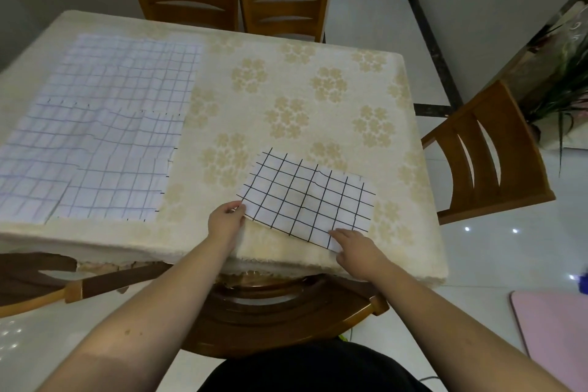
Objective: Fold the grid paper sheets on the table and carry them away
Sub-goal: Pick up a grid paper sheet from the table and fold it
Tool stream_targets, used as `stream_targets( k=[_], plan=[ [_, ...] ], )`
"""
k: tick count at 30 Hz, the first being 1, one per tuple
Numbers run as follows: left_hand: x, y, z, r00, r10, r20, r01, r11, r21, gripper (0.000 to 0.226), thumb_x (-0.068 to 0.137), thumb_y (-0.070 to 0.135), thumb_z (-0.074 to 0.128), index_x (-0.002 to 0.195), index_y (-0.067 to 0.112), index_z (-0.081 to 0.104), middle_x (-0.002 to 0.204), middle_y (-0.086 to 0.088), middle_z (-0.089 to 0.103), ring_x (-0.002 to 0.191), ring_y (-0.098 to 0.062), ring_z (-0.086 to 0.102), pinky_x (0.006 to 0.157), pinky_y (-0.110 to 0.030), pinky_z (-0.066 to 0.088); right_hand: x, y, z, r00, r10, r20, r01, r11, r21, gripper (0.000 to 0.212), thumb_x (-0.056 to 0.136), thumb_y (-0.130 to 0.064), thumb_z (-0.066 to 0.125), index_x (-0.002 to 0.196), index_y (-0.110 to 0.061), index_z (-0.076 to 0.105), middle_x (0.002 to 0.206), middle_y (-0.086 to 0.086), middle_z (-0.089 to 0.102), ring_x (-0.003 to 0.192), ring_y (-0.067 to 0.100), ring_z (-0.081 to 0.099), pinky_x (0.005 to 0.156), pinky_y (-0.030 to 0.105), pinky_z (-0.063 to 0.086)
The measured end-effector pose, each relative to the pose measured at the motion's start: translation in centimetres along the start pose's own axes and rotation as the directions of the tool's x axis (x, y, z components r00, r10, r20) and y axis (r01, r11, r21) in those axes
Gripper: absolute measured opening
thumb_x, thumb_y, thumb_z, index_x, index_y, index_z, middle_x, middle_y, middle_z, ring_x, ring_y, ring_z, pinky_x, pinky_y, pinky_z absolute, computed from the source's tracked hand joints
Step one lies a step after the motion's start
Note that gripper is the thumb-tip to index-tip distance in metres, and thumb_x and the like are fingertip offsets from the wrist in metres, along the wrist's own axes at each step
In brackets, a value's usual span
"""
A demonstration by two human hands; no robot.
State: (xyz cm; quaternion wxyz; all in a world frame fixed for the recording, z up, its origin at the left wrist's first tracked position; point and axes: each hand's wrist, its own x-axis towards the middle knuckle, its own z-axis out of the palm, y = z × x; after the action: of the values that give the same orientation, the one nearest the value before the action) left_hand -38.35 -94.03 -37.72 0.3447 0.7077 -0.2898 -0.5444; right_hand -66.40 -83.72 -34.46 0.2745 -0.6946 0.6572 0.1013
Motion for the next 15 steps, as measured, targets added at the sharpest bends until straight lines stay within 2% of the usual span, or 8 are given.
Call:
stream_targets(
  k=[2, 4, 7, 9, 12, 13, 15],
  plan=[
    [0.0, 0.1, -0.1, 0.999, -0.001, -0.046, -0.001, 1.000, -0.029, 0.023, 0.091, 0.011, 0.067, 0.113, 0.003, 0.067, 0.097, -0.011, 0.062, 0.074, -0.016, 0.059, 0.059, -0.015, 0.051, 0.1, -0.3, -0.1, 1.000, 0.010, -0.017, -0.009, 0.999, 0.036, 0.061, 0.096, -0.022, 0.047, 0.154, -0.022, 0.027, 0.158, 0.001, 0.033, 0.143, 0.022, 0.031, 0.116, 0.038, 0.030],
    [-0.4, 0.3, 0.0, 0.995, 0.007, -0.102, -0.011, 0.999, -0.041, 0.023, 0.091, 0.006, 0.066, 0.114, 0.003, 0.062, 0.095, -0.013, 0.058, 0.067, -0.014, 0.056, 0.044, -0.008, 0.046, 0.3, -0.4, -0.2, 1.000, 0.012, -0.023, -0.011, 0.998, 0.056, 0.060, 0.096, -0.021, 0.047, 0.153, -0.022, 0.029, 0.157, 0.001, 0.034, 0.143, 0.022, 0.031, 0.115, 0.036, 0.029],
    [-0.4, 0.5, -0.1, 0.989, -0.017, -0.146, -0.003, 0.991, -0.131, 0.030, 0.092, -0.003, 0.061, 0.118, 0.009, 0.052, 0.095, -0.017, 0.055, 0.066, -0.015, 0.055, 0.041, -0.007, 0.044, 0.7, 0.1, -0.5, 1.000, 0.020, -0.020, -0.018, 0.994, 0.104, 0.057, 0.096, -0.022, 0.046, 0.152, -0.021, 0.032, 0.156, 0.002, 0.036, 0.140, 0.024, 0.036, 0.112, 0.036, 0.033],
    [-0.2, 0.5, -0.2, 0.988, -0.038, -0.152, 0.011, 0.985, -0.172, 0.033, 0.093, -0.003, 0.058, 0.122, 0.011, 0.049, 0.095, -0.017, 0.056, 0.066, -0.017, 0.056, 0.045, -0.011, 0.048, 1.2, 0.8, -1.0, 0.999, 0.036, -0.031, -0.032, 0.990, 0.137, 0.056, 0.096, -0.023, 0.047, 0.151, -0.022, 0.034, 0.154, 0.004, 0.039, 0.136, 0.025, 0.040, 0.109, 0.037, 0.036],
    [0.7, -0.5, -0.2, 0.980, -0.166, -0.107, 0.122, 0.935, -0.334, 0.024, 0.097, 0.010, 0.058, 0.119, 0.009, 0.051, 0.097, -0.015, 0.060, 0.072, -0.020, 0.057, 0.070, -0.030, 0.057, 2.3, 1.9, -2.0, 0.997, 0.045, -0.058, -0.034, 0.984, 0.177, 0.052, 0.099, -0.023, 0.048, 0.150, -0.020, 0.037, 0.152, 0.004, 0.042, 0.135, 0.025, 0.043, 0.109, 0.037, 0.037],
    [0.9, -0.8, 0.0, 0.976, -0.205, -0.076, 0.167, 0.923, -0.347, 0.020, 0.097, 0.017, 0.058, 0.113, 0.007, 0.053, 0.091, -0.013, 0.059, 0.072, -0.019, 0.056, 0.077, -0.035, 0.057, 2.9, 2.3, -2.4, 0.997, 0.042, -0.063, -0.029, 0.979, 0.203, 0.051, 0.099, -0.022, 0.047, 0.150, -0.020, 0.037, 0.152, 0.004, 0.042, 0.135, 0.025, 0.043, 0.109, 0.037, 0.037],
    [0.4, -1.2, 0.7, 0.961, -0.276, -0.018, 0.252, 0.900, -0.356, 0.021, 0.098, 0.027, 0.056, 0.096, 0.006, 0.056, 0.083, -0.009, 0.054, 0.073, -0.019, 0.056, 0.081, -0.037, 0.056, 4.1, 3.0, -3.4, 0.996, 0.036, -0.076, -0.014, 0.963, 0.268, 0.049, 0.101, -0.021, 0.047, 0.148, -0.018, 0.038, 0.151, 0.004, 0.043, 0.134, 0.024, 0.044, 0.107, 0.033, 0.038]
  ],
)
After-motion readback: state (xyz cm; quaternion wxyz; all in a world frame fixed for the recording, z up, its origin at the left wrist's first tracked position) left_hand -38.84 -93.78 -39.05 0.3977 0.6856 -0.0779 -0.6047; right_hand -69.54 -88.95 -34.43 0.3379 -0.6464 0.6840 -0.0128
